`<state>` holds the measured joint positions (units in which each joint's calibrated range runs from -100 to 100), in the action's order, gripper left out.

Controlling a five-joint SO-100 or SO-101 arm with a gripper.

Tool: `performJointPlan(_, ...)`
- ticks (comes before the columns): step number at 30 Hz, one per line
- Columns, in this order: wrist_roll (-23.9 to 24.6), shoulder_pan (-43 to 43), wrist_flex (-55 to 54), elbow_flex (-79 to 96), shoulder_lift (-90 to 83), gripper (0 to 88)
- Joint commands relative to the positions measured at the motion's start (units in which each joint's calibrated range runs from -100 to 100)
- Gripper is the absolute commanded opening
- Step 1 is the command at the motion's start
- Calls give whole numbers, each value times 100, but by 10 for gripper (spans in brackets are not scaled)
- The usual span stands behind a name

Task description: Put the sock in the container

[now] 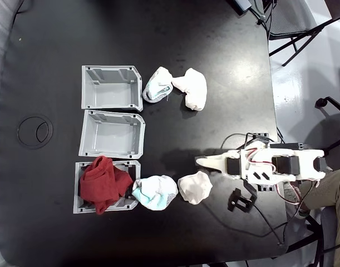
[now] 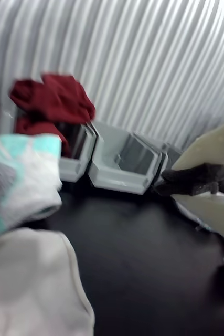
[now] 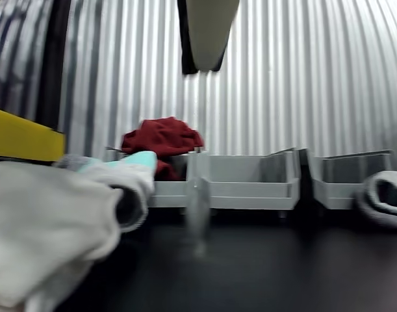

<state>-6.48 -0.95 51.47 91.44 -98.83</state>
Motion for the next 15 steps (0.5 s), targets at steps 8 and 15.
performJointPlan(8, -18, -373, -134, 351, -59, 17)
performJointPlan(15, 4, -389, -134, 360, -59, 14)
